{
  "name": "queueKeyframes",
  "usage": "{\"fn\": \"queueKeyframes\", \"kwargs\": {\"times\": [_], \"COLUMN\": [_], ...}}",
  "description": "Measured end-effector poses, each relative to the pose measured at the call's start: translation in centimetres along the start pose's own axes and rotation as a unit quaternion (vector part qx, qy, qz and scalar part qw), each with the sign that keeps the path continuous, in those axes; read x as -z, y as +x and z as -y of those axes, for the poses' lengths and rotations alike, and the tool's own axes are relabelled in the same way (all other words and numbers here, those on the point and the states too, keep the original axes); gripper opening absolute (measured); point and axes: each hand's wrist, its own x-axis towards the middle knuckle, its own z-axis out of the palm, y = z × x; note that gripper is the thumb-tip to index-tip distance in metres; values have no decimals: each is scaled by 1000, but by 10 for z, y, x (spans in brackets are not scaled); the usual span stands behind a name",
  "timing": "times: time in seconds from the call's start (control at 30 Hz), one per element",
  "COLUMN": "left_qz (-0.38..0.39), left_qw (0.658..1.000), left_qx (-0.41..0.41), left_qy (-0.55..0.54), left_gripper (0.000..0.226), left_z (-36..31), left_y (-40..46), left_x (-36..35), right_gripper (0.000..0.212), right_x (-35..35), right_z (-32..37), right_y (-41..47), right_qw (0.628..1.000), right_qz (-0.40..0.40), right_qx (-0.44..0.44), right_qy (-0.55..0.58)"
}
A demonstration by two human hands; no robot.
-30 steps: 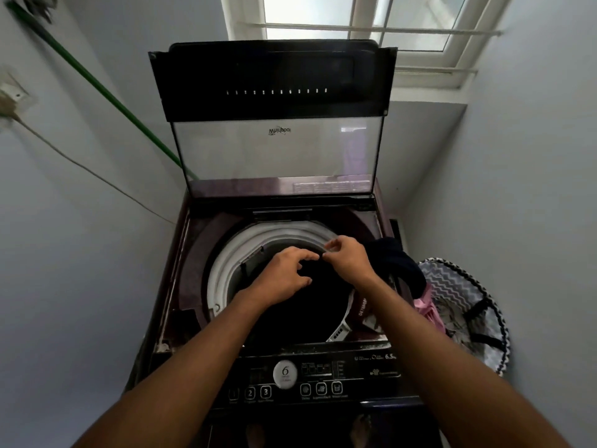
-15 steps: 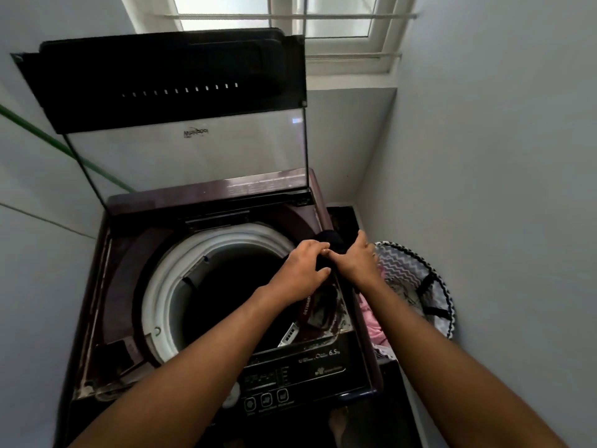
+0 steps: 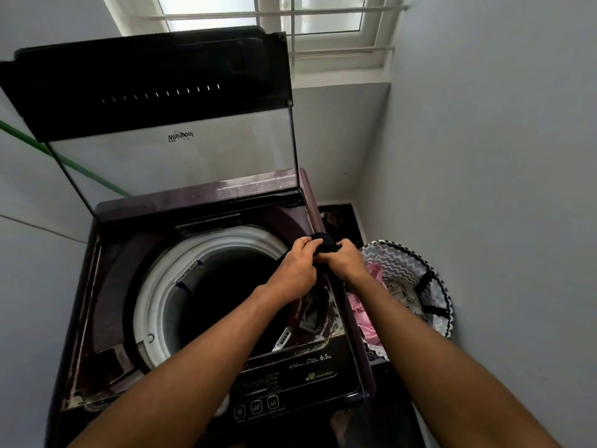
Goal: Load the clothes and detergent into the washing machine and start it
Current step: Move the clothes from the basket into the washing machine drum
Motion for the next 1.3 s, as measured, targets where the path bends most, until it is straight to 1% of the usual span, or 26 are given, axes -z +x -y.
{"fn": "queueKeyframes", "kwargs": {"times": [0.07,0.1,0.17,0.23,0.33,0.47,0.6,0.7,0.83,0.97,1.2,1.3], "left_qz": [2,3,2,-5,-21,-68,-139,-178,-232,-276,-296,-287], "left_qw": [1000,1000,1000,1000,1000,997,989,984,972,960,952,951], "left_qx": [11,12,9,0,-6,-24,-45,-31,13,40,77,105], "left_qy": [-6,-12,-17,-8,-11,-33,-22,-9,-15,-17,20,47], "left_gripper": [70,72,76,79,80,83,80,69,57,46,24,19], "left_z": [-1,0,1,2,4,11,25,43,70,97,132,148], "left_y": [0,0,-2,-6,-12,-23,-39,-52,-74,-97,-121,-124], "left_x": [1,2,3,6,13,30,52,72,97,118,133,129], "right_gripper": [58,55,40,25,15,10,19,19,25,28,33,40], "right_x": [0,-1,-4,-7,-9,-21,-43,-62,-90,-126,-172,-186], "right_z": [5,7,11,16,28,51,72,89,109,126,132,128], "right_y": [-2,-3,-6,-11,-18,-35,-56,-66,-81,-97,-108,-107], "right_qw": [997,993,982,972,963,954,943,940,934,933,938,943], "right_qz": [-36,-62,-112,-145,-160,-135,-105,-79,-28,8,50,92], "right_qx": [28,54,106,145,193,258,314,329,354,358,342,317], "right_qy": [-56,-80,-109,-112,-96,-69,-45,-42,-48,-27,-23,-49]}}
